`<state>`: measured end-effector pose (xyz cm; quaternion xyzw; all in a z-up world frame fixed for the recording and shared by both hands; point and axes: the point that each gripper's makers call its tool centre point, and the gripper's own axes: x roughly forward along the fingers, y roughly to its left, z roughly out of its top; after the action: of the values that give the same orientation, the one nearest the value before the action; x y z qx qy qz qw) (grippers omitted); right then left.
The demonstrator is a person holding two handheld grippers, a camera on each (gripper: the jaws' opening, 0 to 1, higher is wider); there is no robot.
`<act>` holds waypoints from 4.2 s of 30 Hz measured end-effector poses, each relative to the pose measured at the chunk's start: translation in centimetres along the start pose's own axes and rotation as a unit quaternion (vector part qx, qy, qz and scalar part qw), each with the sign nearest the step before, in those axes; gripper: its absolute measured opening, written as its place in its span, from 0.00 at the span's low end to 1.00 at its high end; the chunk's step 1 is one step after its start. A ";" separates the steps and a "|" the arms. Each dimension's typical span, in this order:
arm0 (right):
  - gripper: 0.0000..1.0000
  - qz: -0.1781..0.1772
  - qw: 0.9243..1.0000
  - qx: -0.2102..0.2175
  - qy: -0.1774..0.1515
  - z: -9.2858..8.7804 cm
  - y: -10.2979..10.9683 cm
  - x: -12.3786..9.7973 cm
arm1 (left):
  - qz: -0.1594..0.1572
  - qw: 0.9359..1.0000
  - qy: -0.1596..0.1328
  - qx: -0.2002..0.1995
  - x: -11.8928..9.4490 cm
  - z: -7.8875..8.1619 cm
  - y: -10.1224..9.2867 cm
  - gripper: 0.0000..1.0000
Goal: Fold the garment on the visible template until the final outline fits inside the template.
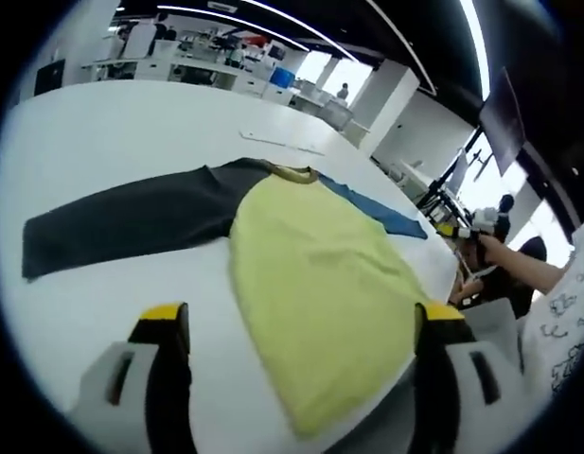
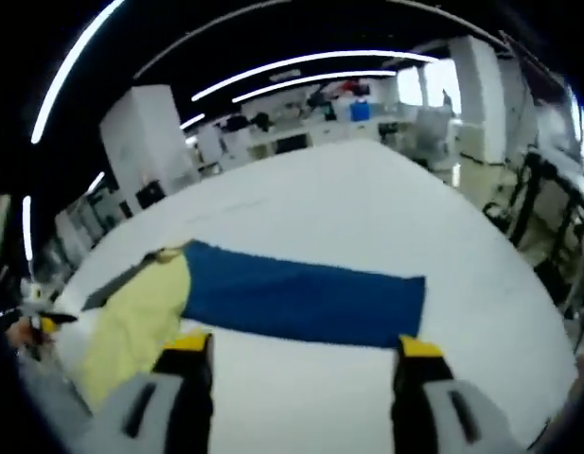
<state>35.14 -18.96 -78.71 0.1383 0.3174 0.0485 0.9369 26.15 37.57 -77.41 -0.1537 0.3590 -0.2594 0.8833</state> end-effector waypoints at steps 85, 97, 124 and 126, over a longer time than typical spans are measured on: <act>0.00 0.177 0.983 -0.020 -0.045 8.2 22.5 7.0 | -0.013 0.995 -0.089 -0.049 -1.3 0.1 -1.6 0.92; 0.00 0.259 0.965 -0.036 -0.021 6.9 32.0 9.0 | -0.022 0.993 -0.106 -0.047 -1.2 0.8 -2.7 0.91; 0.00 0.348 0.933 -0.085 0.047 0.1 46.7 12.8 | -0.013 0.992 -0.106 -0.064 -1.9 0.1 -2.2 0.90; 0.00 0.345 0.932 -0.093 0.063 -1.5 47.2 13.2 | -0.011 0.992 -0.105 -0.065 -2.0 0.0 -2.1 0.90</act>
<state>44.53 28.93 -73.87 0.1477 0.3025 0.4068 0.8492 24.20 36.98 -75.32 -0.2412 0.2783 -0.2279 0.9014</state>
